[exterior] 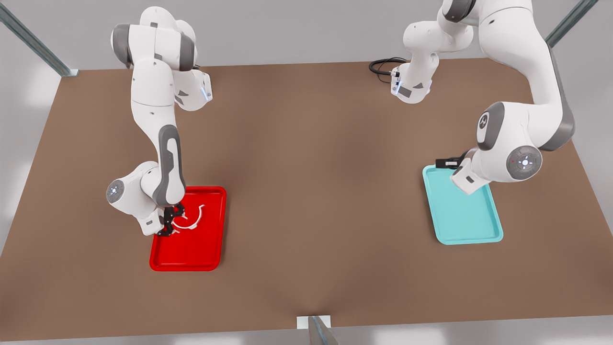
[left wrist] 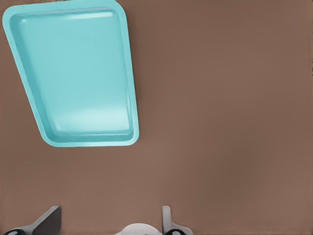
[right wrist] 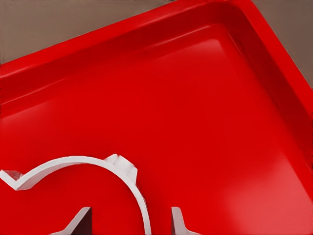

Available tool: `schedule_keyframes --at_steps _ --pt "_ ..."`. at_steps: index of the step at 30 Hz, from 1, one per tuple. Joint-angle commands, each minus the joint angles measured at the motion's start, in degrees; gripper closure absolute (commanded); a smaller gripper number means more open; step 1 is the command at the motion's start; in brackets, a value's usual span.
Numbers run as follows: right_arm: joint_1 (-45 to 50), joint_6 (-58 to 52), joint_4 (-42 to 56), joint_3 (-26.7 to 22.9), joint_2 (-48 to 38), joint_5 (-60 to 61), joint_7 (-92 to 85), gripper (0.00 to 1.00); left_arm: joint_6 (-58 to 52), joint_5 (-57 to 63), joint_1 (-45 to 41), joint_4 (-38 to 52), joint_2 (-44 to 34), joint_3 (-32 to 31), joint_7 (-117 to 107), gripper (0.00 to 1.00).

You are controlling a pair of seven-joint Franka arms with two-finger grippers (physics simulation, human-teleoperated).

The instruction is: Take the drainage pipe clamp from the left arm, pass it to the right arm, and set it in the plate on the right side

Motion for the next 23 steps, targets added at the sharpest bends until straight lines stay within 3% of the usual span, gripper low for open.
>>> schedule_keyframes --at_steps 1,4,5,6,8,9,10,11,12,14,15,17,18,19,23 --pt "0.0 -1.08 0.38 -0.16 -0.32 0.57 -12.34 0.0 -0.33 0.03 0.02 0.03 -0.25 -0.02 7.51 0.0" --pt "0.09 -5.03 2.66 -1.57 -3.92 -2.5 -11.55 0.0 -0.33 0.03 0.02 0.03 -0.25 -0.02 7.59 0.0" --pt "-0.17 -12.99 7.91 -3.58 -3.31 -9.33 -3.34 0.0 -0.33 0.03 0.02 0.03 -0.25 -0.02 7.59 0.0" --pt "-1.05 -24.43 15.91 -4.29 -2.43 -18.21 14.41 0.0 -0.33 0.03 0.02 0.03 -0.25 -0.02 7.59 0.0" --pt "-0.62 -42.61 21.64 -4.38 -1.73 -23.33 53.24 0.0 -0.33 0.03 0.02 0.03 -0.25 -0.02 7.59 0.0" --pt "0.0 -45.2 22.35 -4.47 -3.04 -24.83 70.17 0.0 -0.33 0.03 0.02 0.03 -0.25 -0.02 7.59 0.0" --pt "1.32 -52.74 29.46 -4.29 -2.26 -35.01 93.72 0.0 -0.33 0.03 0.02 0.03 -0.25 -0.02 7.59 0.0" --pt "0.88 -60.22 35.97 -4.55 -0.06 -38.19 99.72 0.0 -0.33 0.03 0.02 0.03 -0.25 -0.02 7.68 0.0" --pt "-0.62 -61.11 40.01 -4.56 0.21 -38.63 99.11 0.0 -0.33 0.03 0.02 0.03 -0.25 -0.02 7.68 0.0" --pt "-1.93 -64.8 45.2 -3.5 -6.11 -41.18 100.86 0.0 -0.59 0.03 0.02 0.03 -0.25 -0.02 7.68 0.0" --pt "-8.07 -65.42 45.2 2.81 -9.19 -43.37 101.13 0.0 -1.38 -0.06 0.02 0.03 -0.25 -0.02 7.68 0.0" --pt "-26.15 -64.45 42.06 30.98 -18.49 -59.09 108.83 0.0 -1.74 -0.06 0.02 0.2 -0.25 -0.02 7.68 0.0" --pt "-35.33 -59.53 32.56 41.85 -25.1 -59.64 114.57 0.0 -1.74 -0.06 0.02 0.29 -0.25 -0.02 7.68 0.0" --pt "-38.84 -55.14 25.96 44.4 -29.05 -59.29 114.67 0.0 -1.56 -0.06 0.02 0.38 -0.25 -0.02 7.68 0.0" --pt "-39.11 -54.43 24.64 43.7 -29.85 -58.93 113.88 0.0 -1.3 -0.06 0.02 0.38 0.01 -0.02 7.68 0.0"
